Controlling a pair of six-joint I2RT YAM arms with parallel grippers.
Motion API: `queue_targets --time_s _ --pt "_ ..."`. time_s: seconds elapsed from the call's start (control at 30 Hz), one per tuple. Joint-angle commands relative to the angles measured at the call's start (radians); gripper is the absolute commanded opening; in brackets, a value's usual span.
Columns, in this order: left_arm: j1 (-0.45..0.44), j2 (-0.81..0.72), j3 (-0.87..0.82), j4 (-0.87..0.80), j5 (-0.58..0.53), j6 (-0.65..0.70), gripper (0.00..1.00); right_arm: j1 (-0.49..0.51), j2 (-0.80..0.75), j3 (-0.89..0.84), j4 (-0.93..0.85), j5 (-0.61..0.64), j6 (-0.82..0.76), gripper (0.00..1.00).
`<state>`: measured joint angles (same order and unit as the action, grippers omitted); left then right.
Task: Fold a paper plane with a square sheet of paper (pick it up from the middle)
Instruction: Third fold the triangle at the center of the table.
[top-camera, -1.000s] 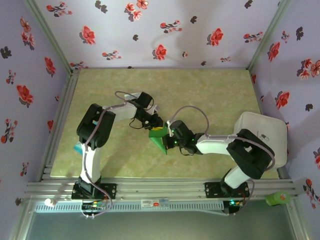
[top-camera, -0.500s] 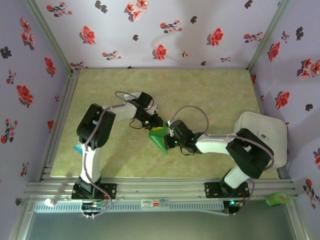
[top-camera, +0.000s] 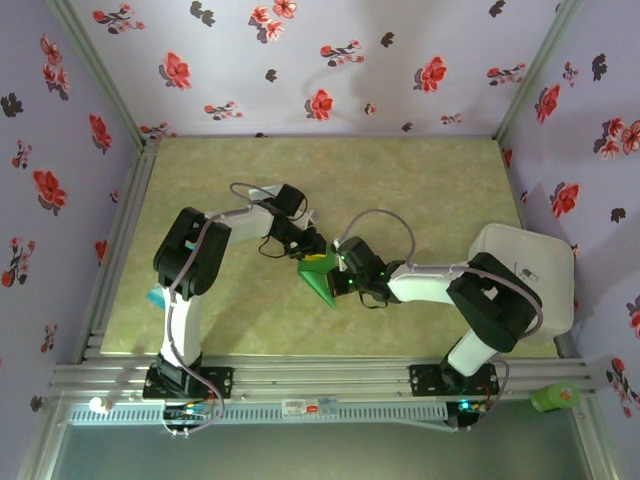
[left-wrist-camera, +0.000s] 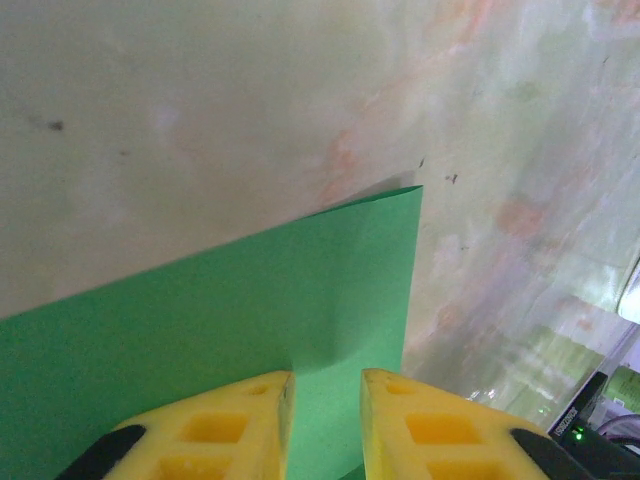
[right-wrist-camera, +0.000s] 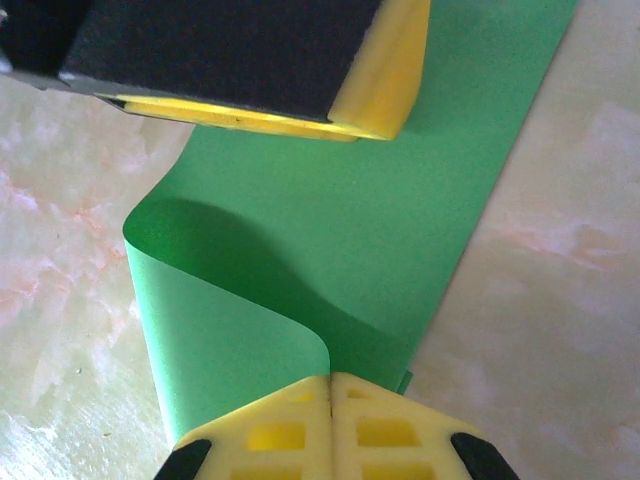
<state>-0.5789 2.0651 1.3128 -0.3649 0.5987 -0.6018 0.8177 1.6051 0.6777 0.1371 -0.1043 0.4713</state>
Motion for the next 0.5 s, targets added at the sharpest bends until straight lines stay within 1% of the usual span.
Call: queue_targets --time_s 0.0,0.47 --pt "-0.004 0.004 -0.021 -0.032 -0.056 0.004 0.26 -0.007 0.013 0.026 -0.021 -0.002 0.004 0.0" --pt "-0.003 0.005 -0.021 -0.031 -0.056 0.005 0.26 -0.007 0.016 0.06 -0.103 -0.026 0.0 0.0"
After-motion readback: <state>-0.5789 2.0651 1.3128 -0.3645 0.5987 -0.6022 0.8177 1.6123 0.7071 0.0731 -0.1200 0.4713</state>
